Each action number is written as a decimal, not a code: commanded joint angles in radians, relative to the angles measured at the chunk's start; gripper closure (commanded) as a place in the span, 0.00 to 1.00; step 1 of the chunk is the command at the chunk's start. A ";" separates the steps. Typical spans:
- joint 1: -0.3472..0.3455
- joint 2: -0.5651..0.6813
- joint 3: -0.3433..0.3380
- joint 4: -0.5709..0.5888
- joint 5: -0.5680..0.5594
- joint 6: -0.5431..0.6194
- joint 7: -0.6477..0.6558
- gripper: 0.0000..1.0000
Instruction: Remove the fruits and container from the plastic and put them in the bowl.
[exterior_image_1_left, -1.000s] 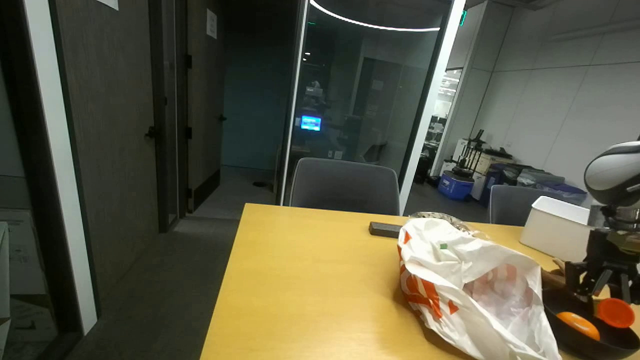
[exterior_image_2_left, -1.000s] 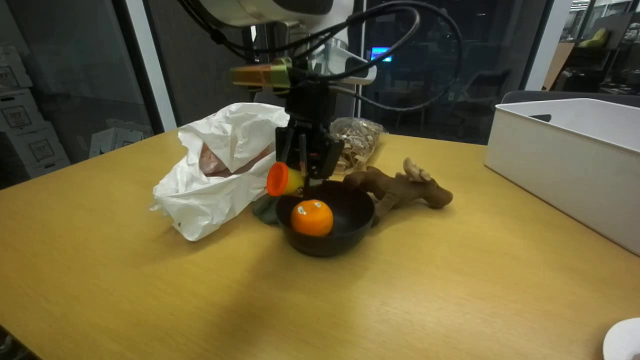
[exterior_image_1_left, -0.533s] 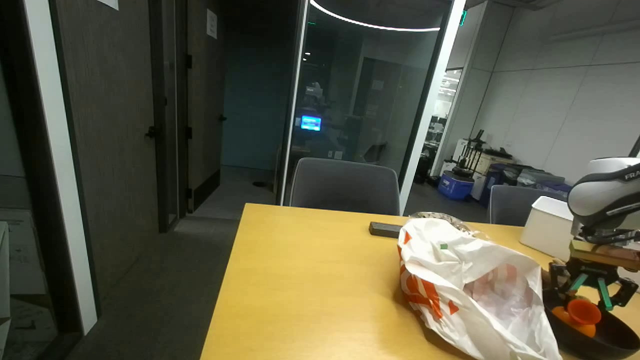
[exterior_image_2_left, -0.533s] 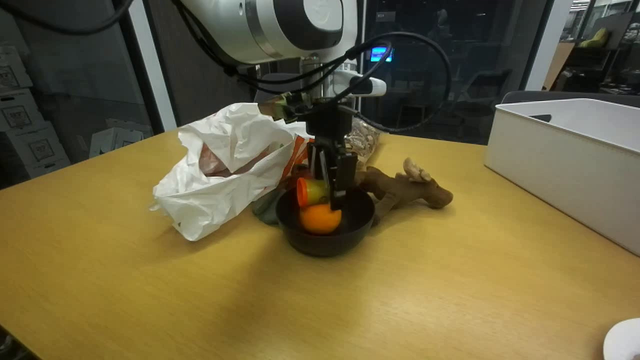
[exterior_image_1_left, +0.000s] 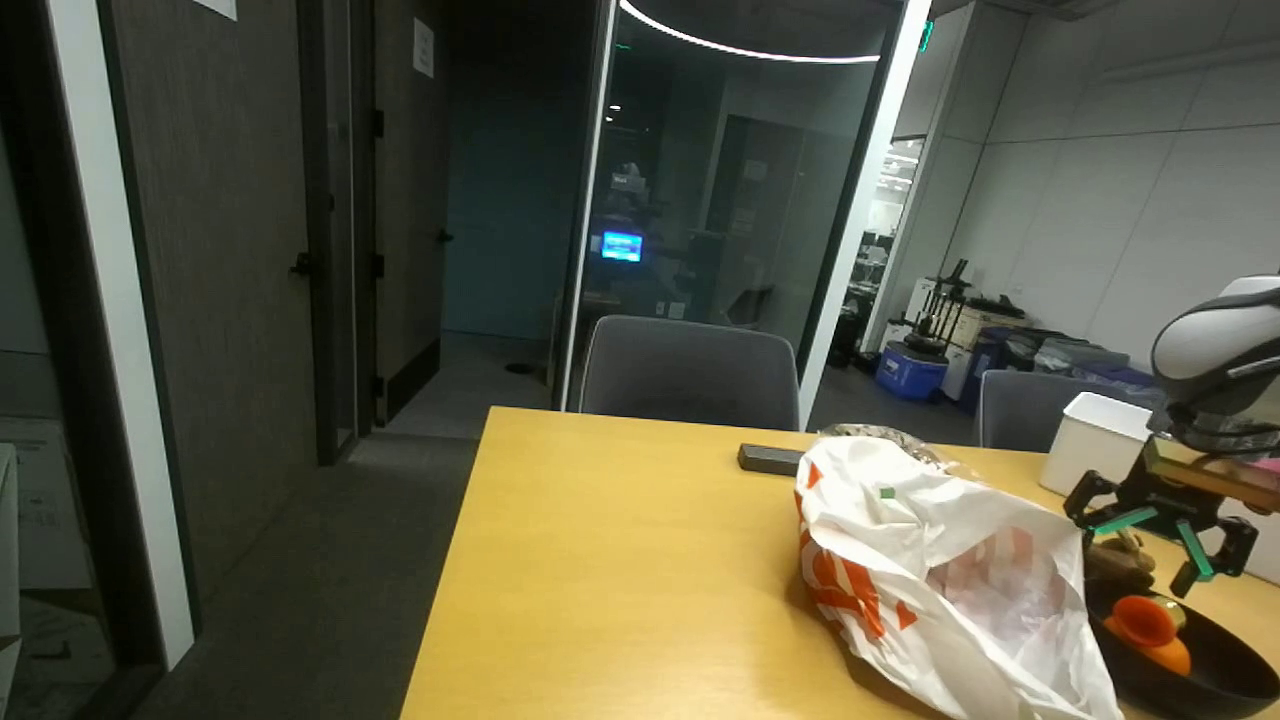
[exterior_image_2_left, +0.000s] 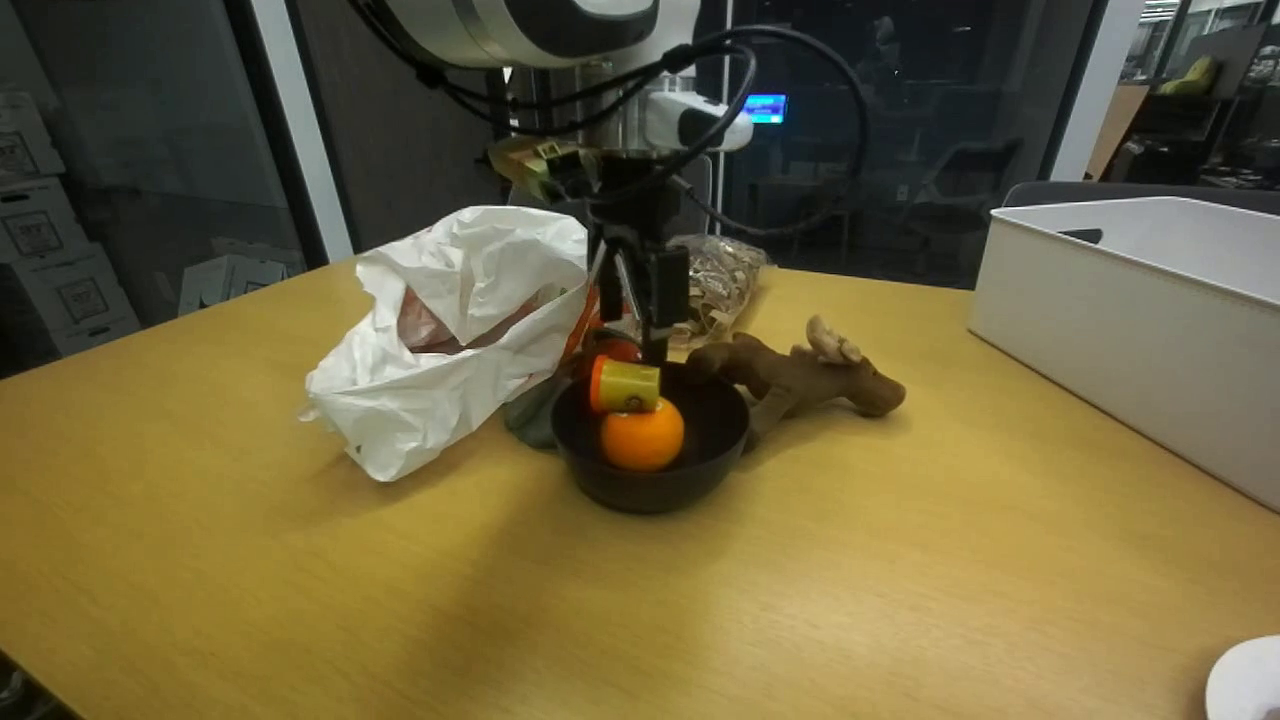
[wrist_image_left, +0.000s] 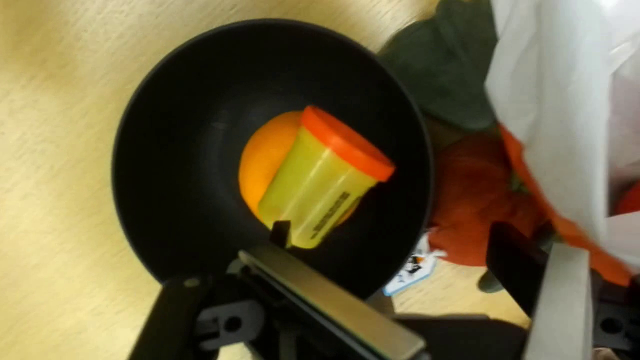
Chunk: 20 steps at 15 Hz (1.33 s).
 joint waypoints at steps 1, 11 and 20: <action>0.028 -0.069 0.050 -0.052 0.109 0.019 -0.158 0.00; 0.103 -0.106 0.138 -0.072 0.285 0.041 -0.406 0.00; 0.126 -0.292 0.127 -0.170 0.308 0.044 -0.668 0.00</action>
